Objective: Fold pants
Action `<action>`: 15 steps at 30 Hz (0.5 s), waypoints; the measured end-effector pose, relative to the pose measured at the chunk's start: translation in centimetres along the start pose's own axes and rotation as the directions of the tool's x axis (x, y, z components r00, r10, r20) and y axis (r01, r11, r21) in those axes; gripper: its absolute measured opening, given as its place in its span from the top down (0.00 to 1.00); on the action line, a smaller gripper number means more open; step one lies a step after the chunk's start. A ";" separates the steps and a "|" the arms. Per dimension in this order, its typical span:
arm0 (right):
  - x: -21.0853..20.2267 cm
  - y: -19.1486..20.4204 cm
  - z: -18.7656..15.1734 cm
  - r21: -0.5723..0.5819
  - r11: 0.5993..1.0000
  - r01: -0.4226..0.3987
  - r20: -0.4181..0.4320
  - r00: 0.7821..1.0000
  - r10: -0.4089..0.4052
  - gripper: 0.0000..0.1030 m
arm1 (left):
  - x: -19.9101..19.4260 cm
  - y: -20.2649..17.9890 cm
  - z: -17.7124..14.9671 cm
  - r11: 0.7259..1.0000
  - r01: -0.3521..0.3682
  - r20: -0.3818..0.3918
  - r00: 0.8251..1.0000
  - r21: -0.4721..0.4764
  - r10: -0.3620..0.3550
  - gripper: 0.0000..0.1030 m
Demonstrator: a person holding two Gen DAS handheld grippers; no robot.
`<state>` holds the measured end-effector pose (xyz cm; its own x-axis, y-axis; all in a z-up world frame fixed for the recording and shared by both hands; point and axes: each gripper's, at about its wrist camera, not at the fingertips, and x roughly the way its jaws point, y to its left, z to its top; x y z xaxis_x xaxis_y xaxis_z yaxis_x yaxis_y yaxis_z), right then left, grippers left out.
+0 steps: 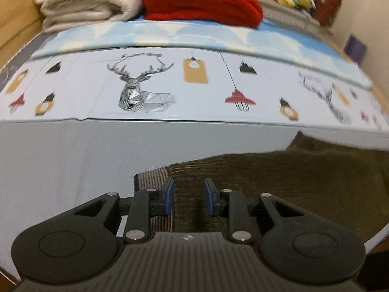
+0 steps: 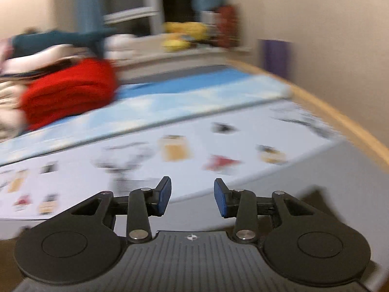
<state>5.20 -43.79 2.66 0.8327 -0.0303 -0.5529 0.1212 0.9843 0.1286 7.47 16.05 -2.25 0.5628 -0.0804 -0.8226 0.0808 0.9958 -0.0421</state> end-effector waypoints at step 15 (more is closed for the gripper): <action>9.5 22.0 -2.2 -0.078 0.842 -0.534 -0.427 0.781 0.456 0.61 | 5.3 2.6 -2.0 0.996 -0.076 -0.241 0.968 -0.038 0.065 0.59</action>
<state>14.55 -22.08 -1.56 0.4747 0.4996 -0.7246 -0.3853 0.8582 0.3392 9.00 18.27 -7.89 0.3520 -0.0029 -0.9360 0.0068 1.0000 -0.0005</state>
